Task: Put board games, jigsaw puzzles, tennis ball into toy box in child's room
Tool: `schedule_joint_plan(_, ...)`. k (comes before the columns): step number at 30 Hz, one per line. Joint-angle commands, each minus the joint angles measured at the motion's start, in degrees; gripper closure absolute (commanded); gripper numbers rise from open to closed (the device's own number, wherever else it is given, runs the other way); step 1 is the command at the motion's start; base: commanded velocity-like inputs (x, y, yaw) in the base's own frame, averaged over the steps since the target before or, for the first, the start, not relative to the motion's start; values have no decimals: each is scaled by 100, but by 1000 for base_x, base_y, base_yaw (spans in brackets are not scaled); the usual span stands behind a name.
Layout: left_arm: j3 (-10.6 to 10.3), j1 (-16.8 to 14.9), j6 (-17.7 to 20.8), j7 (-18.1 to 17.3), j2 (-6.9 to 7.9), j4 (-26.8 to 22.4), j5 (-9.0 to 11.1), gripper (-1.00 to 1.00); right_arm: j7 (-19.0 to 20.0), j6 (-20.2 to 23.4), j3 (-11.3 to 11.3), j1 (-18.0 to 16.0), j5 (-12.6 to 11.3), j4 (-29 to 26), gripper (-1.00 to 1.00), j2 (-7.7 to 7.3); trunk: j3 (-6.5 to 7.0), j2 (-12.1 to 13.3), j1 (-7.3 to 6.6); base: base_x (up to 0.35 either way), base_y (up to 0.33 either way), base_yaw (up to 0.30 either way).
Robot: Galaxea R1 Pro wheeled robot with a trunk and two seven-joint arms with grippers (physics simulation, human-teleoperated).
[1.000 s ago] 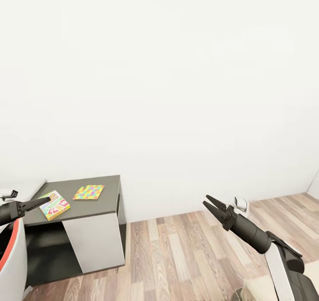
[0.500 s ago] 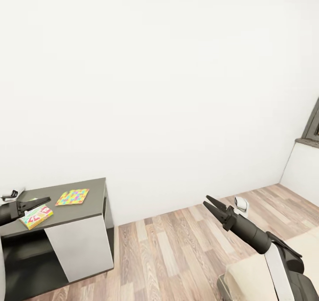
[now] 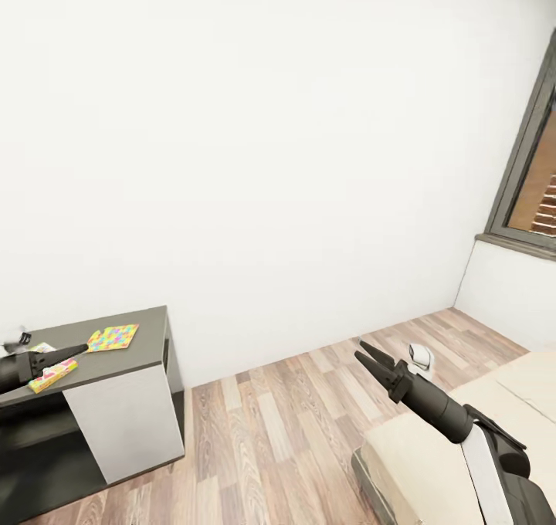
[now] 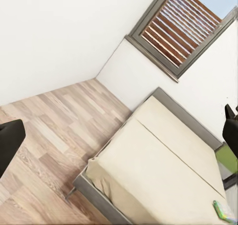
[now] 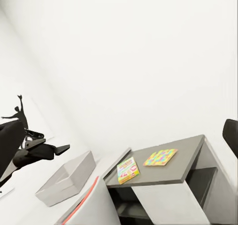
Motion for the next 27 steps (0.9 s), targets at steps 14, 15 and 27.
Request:
schedule_joint_plan(14, 3, 0, 58, -24, -5, -1, -5, -100, 8, 51, -7, -3, -35, 26, -100, -1, -2, -5, -1, -265, -163, -273)
schedule_joint_plan(15, 3, 0, 58, -24, -5, -1, -5, -100, 8, 51, -7, -3, -35, 27, -100, -1, -2, -5, -1, -176, -171, -280)
schedule_joint_plan(27, -4, 0, 73, -24, -32, -1, -14, -100, -31, 62, -24, -3, -48, 71, -100, -1, -2, -5, -1, -37, -36, -281)
